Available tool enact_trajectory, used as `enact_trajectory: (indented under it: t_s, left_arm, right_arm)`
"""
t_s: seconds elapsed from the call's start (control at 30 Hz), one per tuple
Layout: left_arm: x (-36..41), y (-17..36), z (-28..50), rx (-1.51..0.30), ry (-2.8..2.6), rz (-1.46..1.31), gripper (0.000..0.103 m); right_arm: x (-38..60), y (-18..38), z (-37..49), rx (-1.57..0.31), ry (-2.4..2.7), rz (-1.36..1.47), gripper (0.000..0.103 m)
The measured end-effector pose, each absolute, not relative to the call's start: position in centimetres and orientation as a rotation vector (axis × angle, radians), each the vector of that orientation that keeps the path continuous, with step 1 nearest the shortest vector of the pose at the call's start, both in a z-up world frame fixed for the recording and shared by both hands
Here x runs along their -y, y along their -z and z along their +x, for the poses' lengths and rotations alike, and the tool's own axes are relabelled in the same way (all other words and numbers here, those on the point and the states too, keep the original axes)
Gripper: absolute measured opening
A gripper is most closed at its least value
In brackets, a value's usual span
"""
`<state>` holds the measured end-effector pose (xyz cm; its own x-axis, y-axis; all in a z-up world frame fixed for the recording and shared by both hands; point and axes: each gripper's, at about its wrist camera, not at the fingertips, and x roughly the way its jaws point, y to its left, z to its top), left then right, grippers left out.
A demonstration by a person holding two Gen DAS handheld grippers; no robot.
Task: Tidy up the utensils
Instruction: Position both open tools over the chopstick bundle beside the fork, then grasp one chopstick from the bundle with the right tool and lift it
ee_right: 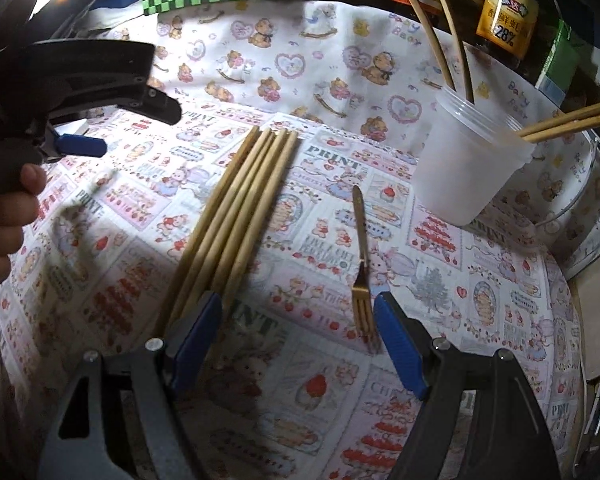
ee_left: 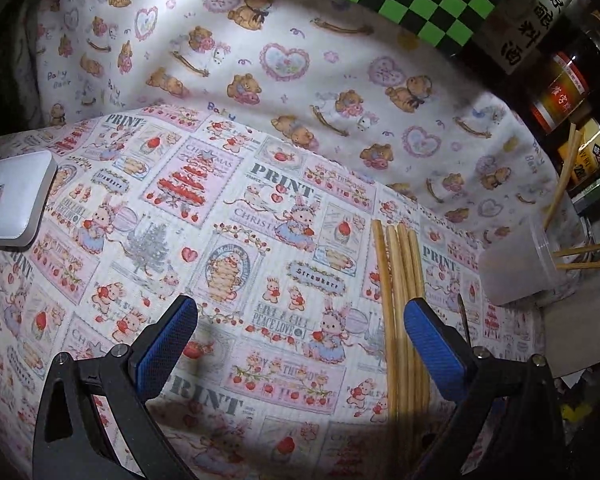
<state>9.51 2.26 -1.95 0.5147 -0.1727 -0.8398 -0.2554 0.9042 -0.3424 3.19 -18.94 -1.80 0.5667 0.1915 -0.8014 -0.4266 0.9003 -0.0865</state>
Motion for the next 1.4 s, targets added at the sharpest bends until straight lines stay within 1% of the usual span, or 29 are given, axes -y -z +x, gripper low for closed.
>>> enact_trajectory:
  t_s: [0.47, 0.7, 0.73, 0.77, 0.8, 0.87, 0.9, 0.93, 0.97, 1.17, 1.27, 1.4]
  left_arm:
    - [-1.7, 2.1, 9.8, -1.035, -0.07, -0.42, 0.102]
    - [-1.0, 0.5, 9.1, -0.955, -0.134, -0.318, 0.102]
    - [-1.0, 0.3, 9.1, -0.952, -0.128, -0.322, 0.102]
    - [-1.0, 0.2, 9.0, -0.949, -0.12, -0.327, 0.102]
    - [-0.9, 0.1, 9.0, -0.947, -0.115, -0.327, 0.102]
    - [-0.8, 0.0, 9.0, -0.943, -0.118, -0.317, 0.102]
    - [-0.8, 0.0, 9.0, -0.942, -0.122, -0.312, 0.102]
    - [-0.7, 0.0, 9.0, -0.944, -0.125, -0.309, 0.102]
    - [-0.6, 0.1, 9.1, -0.947, -0.126, -0.307, 0.102]
    - [0.1, 0.6, 9.3, -0.948, -0.114, -0.275, 0.102]
    - [1.1, 0.8, 9.3, -0.948, -0.09, -0.242, 0.102]
    - [2.2, 0.6, 9.0, -0.925, -0.083, -0.199, 0.102]
  right_arm:
    - [19.0, 1.8, 3.4, -0.888, -0.345, -0.288, 0.076]
    - [18.2, 2.1, 2.8, -0.888, -0.373, -0.319, 0.076]
    - [18.1, 2.1, 2.7, -0.884, -0.372, -0.326, 0.073]
    - [18.1, 2.1, 2.6, -0.882, -0.379, -0.326, 0.066]
    - [18.1, 2.1, 2.6, -0.888, -0.392, -0.316, 0.062]
    - [18.3, 2.0, 2.7, -0.909, -0.432, -0.278, 0.031]
    - [18.4, 2.0, 2.8, -0.923, -0.449, -0.257, 0.024]
    - [18.6, 2.1, 3.0, -0.936, -0.453, -0.235, 0.013]
    - [18.7, 2.1, 3.1, -0.941, -0.446, -0.222, 0.006]
    - [20.2, 1.9, 3.9, -0.953, -0.39, -0.122, 0.005]
    - [21.4, 0.1, 3.5, -0.861, -0.388, -0.054, 0.005]
    - [24.1, -2.9, 2.6, -0.688, -0.41, 0.118, 0.005]
